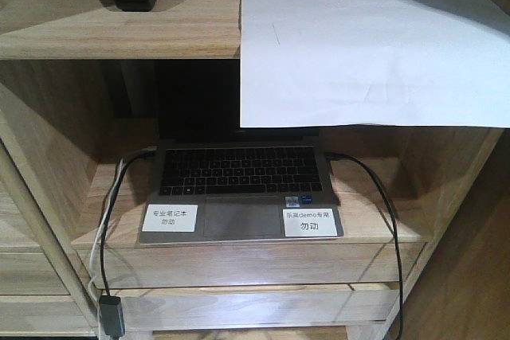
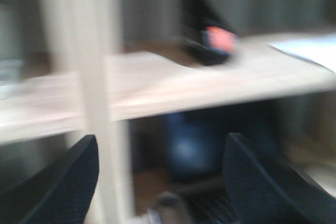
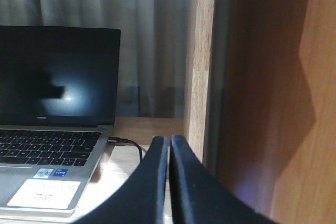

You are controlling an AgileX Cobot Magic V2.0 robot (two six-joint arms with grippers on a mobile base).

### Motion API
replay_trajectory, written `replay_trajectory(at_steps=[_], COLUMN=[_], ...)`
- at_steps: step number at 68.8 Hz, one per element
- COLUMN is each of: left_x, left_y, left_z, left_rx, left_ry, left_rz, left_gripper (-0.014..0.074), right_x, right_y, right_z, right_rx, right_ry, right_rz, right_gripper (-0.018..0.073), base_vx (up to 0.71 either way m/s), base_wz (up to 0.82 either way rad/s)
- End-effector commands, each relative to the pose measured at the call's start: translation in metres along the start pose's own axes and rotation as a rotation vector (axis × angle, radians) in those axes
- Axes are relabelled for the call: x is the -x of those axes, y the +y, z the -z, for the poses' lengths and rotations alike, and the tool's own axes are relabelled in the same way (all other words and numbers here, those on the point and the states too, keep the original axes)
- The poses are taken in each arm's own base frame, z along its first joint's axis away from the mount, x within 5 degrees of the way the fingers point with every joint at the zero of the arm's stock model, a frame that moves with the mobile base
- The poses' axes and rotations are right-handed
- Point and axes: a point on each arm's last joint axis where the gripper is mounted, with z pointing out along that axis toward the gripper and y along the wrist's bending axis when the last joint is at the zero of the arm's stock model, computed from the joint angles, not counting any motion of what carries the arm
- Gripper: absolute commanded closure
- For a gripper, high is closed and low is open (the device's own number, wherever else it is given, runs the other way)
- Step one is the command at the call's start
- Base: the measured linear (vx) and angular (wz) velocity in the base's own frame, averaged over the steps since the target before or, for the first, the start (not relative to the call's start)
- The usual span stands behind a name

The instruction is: Grab stapler and paper to desk for stapling

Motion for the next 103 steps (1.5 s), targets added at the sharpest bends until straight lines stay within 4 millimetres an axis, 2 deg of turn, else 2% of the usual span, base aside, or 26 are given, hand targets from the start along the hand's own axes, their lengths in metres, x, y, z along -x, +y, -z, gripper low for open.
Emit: replay_trajectory(at_steps=[1, 19, 31, 45, 57, 66, 77, 103], left_x=[0.022, 0.064, 0.097, 0.142, 0.167, 0.175, 0.182, 0.166], left_y=[-0.004, -0.009, -0.021, -0.027, -0.026, -0.021, -0.019, -0.017], left_z=[-0.018, -0.086, -0.134, -0.177, -0.213, -0.237, -0.252, -0.275], left_rx=[-0.042, -0.094, -0.146, -0.154, -0.12, -0.039, -0.003, 0.069], left_ry=[-0.042, 0.058, 0.092, 0.026, 0.066, 0.133, 0.165, 0.245], left_rz=[-0.044, 0.008, -0.002, 0.059, 0.09, 0.078, 0.091, 0.116], left_gripper=[0.0107, 0.0107, 0.0107, 0.0107, 0.0107, 0.0107, 0.0107, 0.0107], right_x=[0.006, 0.006, 0.006, 0.006, 0.006, 0.006, 0.006, 0.006], right_y=[0.0, 0.0, 0.0, 0.0, 0.0, 0.0, 0.0, 0.0], right_z=[0.001, 0.001, 0.001, 0.001, 0.001, 0.001, 0.001, 0.001], right_rx=[0.001, 0.001, 0.001, 0.001, 0.001, 0.001, 0.001, 0.001], right_ry=[-0.082, -0.082, -0.081, -0.081, -0.081, -0.081, -0.081, -0.081], right_rz=[0.014, 0.014, 0.014, 0.014, 0.014, 0.014, 0.014, 0.014], right_gripper=[0.0568, 0.0568, 0.0568, 0.0568, 0.0568, 0.0568, 0.0568, 0.0568], base_vx=[0.0, 0.0, 0.0, 0.0, 0.0, 0.0, 0.0, 0.0], base_wz=[0.0, 0.0, 0.0, 0.0, 0.0, 0.0, 0.0, 0.0])
